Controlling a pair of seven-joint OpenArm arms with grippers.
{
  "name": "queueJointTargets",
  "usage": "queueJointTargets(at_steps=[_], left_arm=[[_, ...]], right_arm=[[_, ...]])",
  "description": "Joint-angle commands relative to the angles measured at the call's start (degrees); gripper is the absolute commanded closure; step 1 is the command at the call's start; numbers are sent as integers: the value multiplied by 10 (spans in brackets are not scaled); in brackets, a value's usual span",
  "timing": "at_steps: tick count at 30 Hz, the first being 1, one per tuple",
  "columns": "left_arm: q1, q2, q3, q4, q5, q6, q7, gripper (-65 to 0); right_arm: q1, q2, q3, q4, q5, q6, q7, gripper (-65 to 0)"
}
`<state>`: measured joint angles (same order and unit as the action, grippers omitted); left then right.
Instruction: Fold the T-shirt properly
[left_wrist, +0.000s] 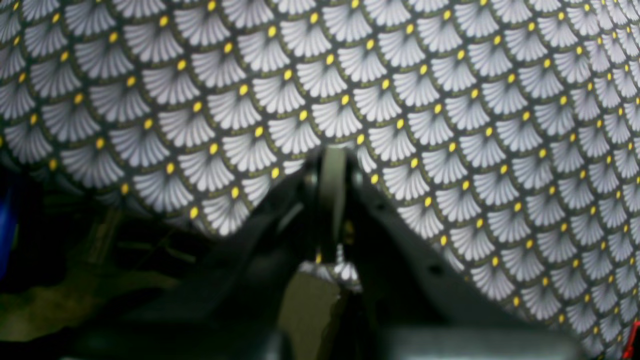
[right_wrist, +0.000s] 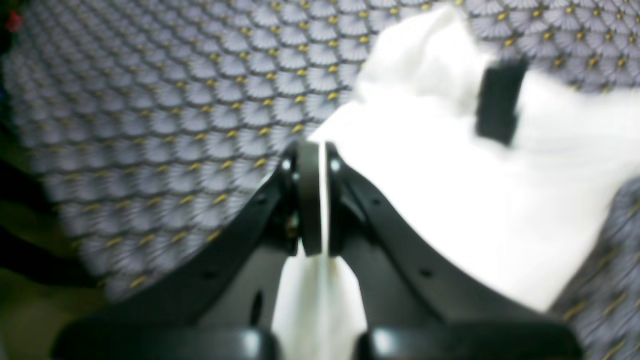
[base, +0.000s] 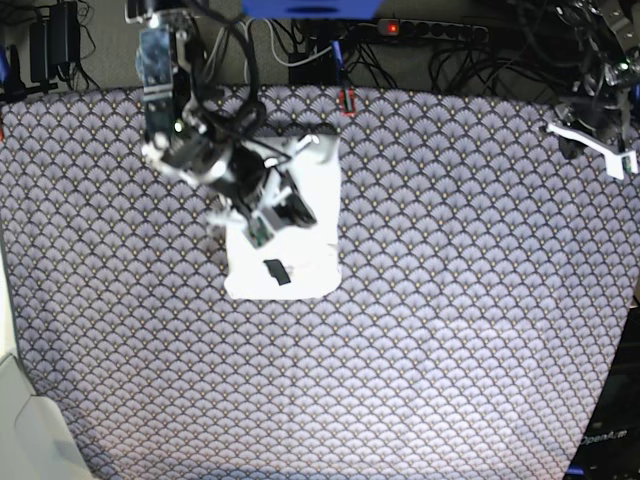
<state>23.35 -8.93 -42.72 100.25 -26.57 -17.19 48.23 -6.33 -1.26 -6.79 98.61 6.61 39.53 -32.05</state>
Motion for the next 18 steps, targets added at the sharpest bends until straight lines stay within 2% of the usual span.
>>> queueJointTargets(at_steps=[1, 9, 18], left_arm=[[7, -8, -4, 12, -6, -3, -8, -5], [20, -8, -5, 41, -4, -3, -8, -5], [28, -8, -5, 40, -4, -3, -8, -5]], right_arm=[[20, -3, -3, 2, 14, 5, 9, 0], [126, -5, -15, -131, 15, 5, 9, 0], [196, -5, -42, -269, 15, 5, 65, 0]])
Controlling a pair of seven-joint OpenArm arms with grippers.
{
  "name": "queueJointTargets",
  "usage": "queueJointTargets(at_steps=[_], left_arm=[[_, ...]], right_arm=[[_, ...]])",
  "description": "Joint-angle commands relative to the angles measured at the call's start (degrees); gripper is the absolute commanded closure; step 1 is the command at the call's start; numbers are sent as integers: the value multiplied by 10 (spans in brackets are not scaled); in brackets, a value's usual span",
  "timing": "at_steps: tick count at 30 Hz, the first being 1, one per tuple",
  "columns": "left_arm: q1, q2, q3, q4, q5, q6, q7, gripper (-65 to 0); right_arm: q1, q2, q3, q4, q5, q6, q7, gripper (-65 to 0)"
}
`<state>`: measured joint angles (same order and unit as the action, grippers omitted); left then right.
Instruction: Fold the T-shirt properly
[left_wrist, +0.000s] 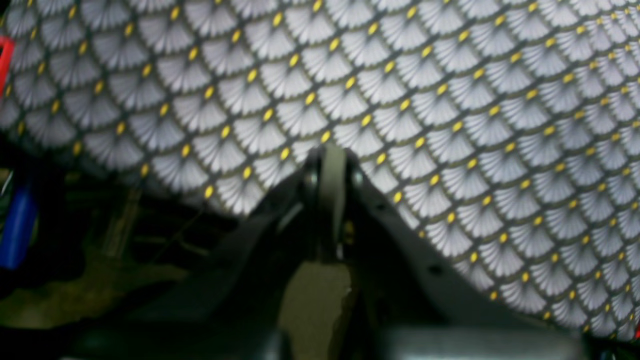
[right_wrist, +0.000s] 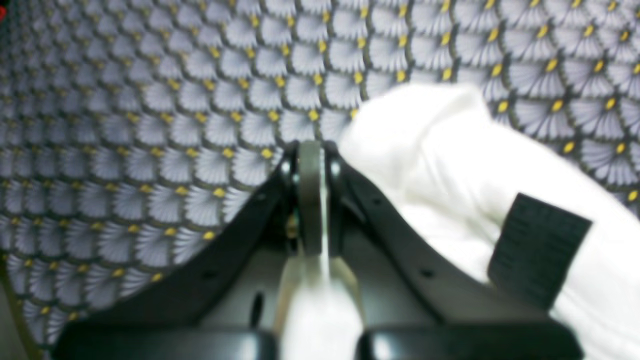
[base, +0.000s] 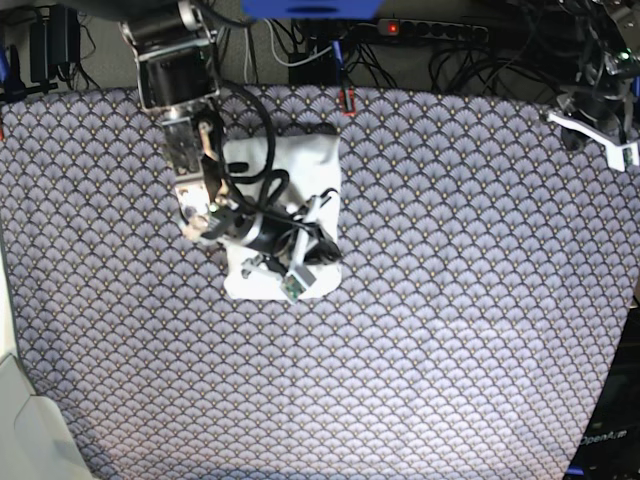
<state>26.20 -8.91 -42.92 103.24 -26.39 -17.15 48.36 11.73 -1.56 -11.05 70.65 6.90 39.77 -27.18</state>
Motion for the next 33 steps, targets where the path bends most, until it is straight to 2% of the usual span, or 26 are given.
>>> queueJointTargets(at_steps=[1, 4, 12, 16, 18, 22, 26, 27, 31, 33], left_arm=[[1, -8, -3, 10, -6, -3, -9, -5], [11, -6, -15, 10, -7, -3, -10, -5], [32, -4, -39, 11, -9, -3, -10, -5], [56, -2, -39, 26, -9, -3, -10, -5], [73, 0, -39, 39, -10, -3, -10, -5], [112, 18, -39, 57, -10, -4, -11, -5], [143, 27, -34, 54, -10, -8, -11, -5], [146, 32, -35, 51, -10, -21, -11, -5], [163, 42, -38, 32, -6, -119, -12, -5], [167, 44, -35, 11, -6, -150, -25, -5]], right_arm=[[21, -3, 0, -6, 12, 2, 31, 0], [41, -4, 0, -62, 12, 2, 70, 0], [121, -4, 0, -189, 12, 2, 125, 0], [139, -2, 0, -186, 12, 2, 125, 0], [129, 4, 3, -146, 11, 2, 121, 0], [55, 44, 6, -11, 11, 2, 61, 0], [-57, 84, 62, 145, 11, 2, 14, 0], [-88, 91, 79, 178, 11, 2, 8, 0], [-234, 115, 159, 289, 11, 2, 16, 0], [-305, 123, 199, 324, 12, 2, 34, 0]])
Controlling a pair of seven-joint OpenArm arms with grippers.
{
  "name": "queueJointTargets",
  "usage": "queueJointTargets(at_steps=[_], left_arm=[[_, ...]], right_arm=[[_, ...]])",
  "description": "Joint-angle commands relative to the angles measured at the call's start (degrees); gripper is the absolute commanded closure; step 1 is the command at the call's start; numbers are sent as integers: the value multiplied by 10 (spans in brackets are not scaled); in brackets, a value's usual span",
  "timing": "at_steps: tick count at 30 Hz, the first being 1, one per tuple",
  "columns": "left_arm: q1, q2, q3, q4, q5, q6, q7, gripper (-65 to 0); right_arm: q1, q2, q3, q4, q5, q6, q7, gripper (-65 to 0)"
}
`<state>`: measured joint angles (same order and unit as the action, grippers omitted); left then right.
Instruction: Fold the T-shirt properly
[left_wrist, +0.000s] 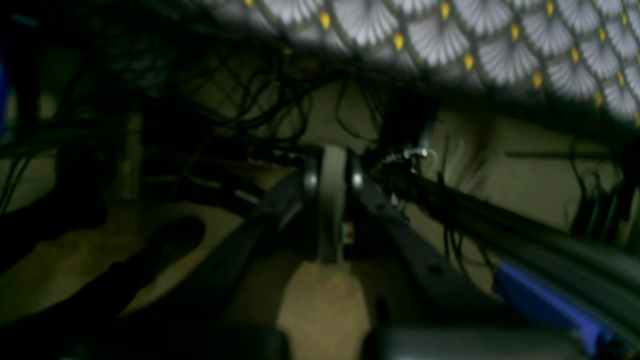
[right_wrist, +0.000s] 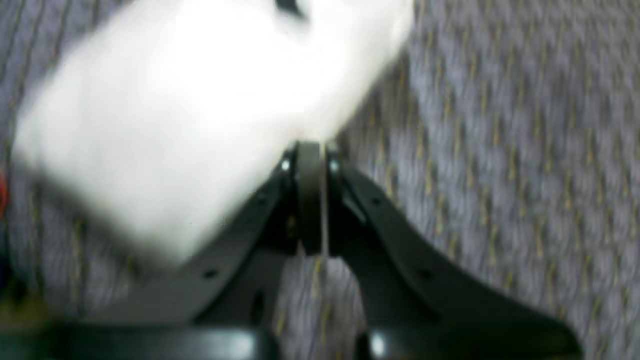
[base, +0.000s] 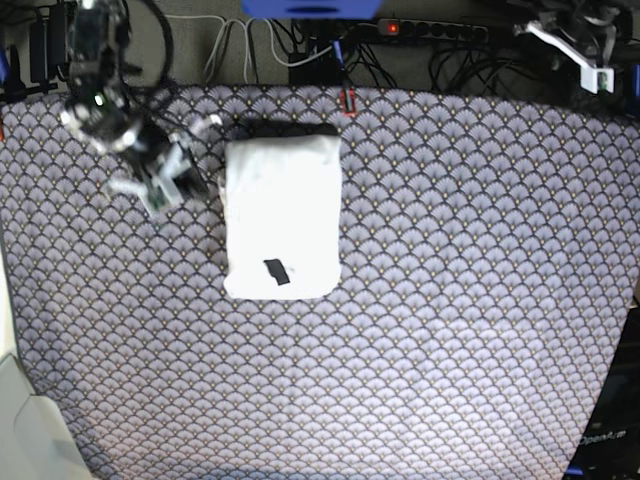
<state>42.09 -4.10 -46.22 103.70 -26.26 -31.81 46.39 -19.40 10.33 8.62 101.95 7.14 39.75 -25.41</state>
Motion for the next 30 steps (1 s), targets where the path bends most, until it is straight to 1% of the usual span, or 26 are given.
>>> queueJointTargets(at_steps=[1, 2, 4, 6, 8, 10, 13, 15, 17, 20, 22, 25, 27, 28, 29, 30], left_arm=[[13, 0, -1, -9, -7, -12, -19, -5], [16, 6, -1, -27, -7, -23, -38, -5], [24, 13, 0, -62, -6, -30, -74, -5], [30, 12, 5, -96, -6, -39, -103, -5], [37, 5, 26, -135, 1, -48, -133, -5], [37, -7, 52, -178, 39, -47, -175, -5], [28, -13, 85, -253, 91, -46, -254, -5], [8, -15, 108, -306, 128, -41, -309, -5], [-23, -15, 123, -363, 162, -40, -341, -5], [-85, -16, 134, -457, 220, -40, -369, -5], [-124, -16, 136, -516, 249, -40, -378, -5], [-182, -17, 154, -608, 286, -39, -399, -5], [-223, -22, 170, -681, 309, -35, -416, -5], [-240, -22, 179, -714, 318, -19, -425, -5], [-261, -23, 189, -751, 328, 6, -439, -5], [-274, -24, 197, -782, 336, 41, -456, -5]], right_arm=[[-26, 4, 21, 22, 10, 3, 32, 0], [-62, 4, 43, 31, 10, 3, 52, 0], [-123, 2, 76, 36, 12, 3, 97, 0], [-172, -7, 99, 33, 12, 3, 138, 0], [-212, -17, 123, 31, 12, 3, 166, 0], [-243, -31, 138, 18, 13, 3, 183, 0], [-264, -48, 147, -10, 13, 3, 192, 0], [-265, -57, 150, -43, 13, 3, 192, 0], [-261, -57, 151, -87, 13, 3, 193, 0], [-243, -54, 153, -165, 12, 3, 194, 0], [-227, -54, 172, -224, 10, 3, 195, 0], [-186, -53, 196, -339, 8, 3, 231, 0], [-158, -38, 210, -434, 1, 3, 263, 0], [-142, -35, 214, -480, -6, 3, 283, 0], [-126, -34, 217, -529, -14, 3, 310, 0], [-117, -29, 222, -577, -23, 3, 344, 0]])
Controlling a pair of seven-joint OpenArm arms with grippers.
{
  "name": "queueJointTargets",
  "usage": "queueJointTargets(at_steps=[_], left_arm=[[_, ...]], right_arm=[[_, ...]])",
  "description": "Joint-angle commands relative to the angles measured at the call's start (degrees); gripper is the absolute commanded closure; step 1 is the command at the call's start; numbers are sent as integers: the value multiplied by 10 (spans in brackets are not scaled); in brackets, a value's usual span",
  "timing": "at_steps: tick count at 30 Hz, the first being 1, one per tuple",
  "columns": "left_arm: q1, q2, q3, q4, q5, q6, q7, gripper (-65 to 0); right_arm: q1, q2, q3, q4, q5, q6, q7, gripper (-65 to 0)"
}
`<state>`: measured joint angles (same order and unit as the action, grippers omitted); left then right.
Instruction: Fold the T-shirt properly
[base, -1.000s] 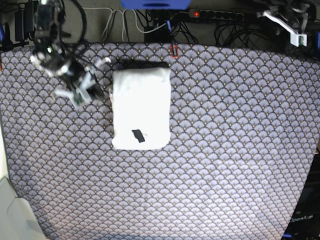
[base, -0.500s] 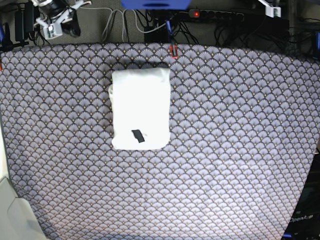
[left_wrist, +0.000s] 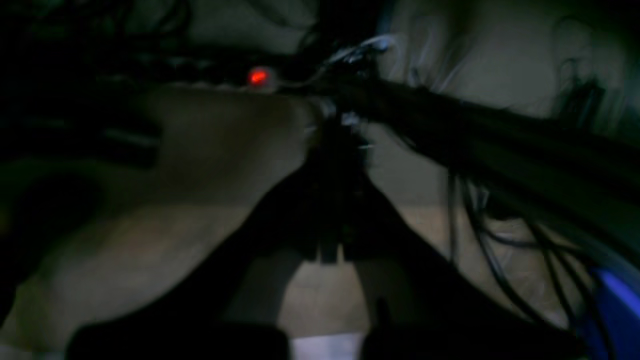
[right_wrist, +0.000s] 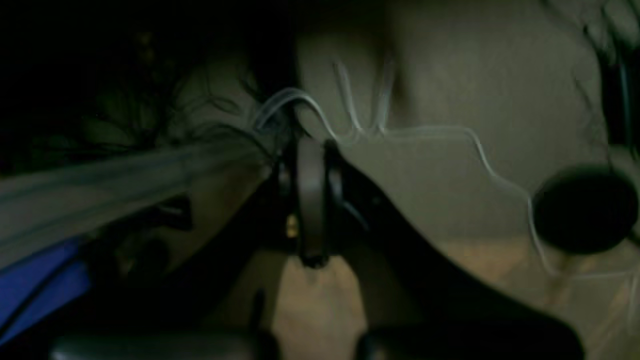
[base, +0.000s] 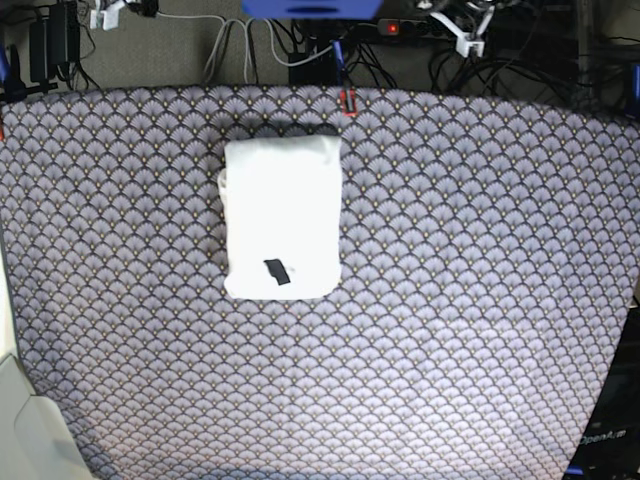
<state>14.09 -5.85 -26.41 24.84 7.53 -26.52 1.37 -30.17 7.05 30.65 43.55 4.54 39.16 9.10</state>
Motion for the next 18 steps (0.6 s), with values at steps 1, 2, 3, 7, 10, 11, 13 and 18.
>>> queueJointTargets(at_steps=[1, 2, 3, 7, 10, 11, 13, 18], left_arm=[[-2, -9, 6, -15, 4, 13, -26, -5], [-9, -10, 19, -40, 7, 36, -51, -5], [-13, -10, 34, -61, 9, 56, -77, -5], [-28, -9, 95, -99, 8, 114, -120, -5], [-58, -7, 101, -138, 7, 173, -120, -5], [-67, -7, 101, -154, 7, 192, -120, -5], [-87, -5, 104, -183, 9, 223, -120, -5], [-106, -1, 101, -203, 7, 280, -120, -5]], right_arm=[[-2, 10, 2, -32, -2, 8, 35, 0], [3, 14, 2, -79, -8, 8, 78, 0], [8, 18, -3, -122, -12, 8, 121, 0], [52, 30, -20, -265, -48, 8, 229, 0], [88, 35, -42, -337, -83, -29, 262, 0], [96, 35, -49, -346, -94, -77, 263, 0], [103, 30, -54, -348, -115, -191, 259, 0], [123, 11, -54, -348, -158, -371, 254, 0]])
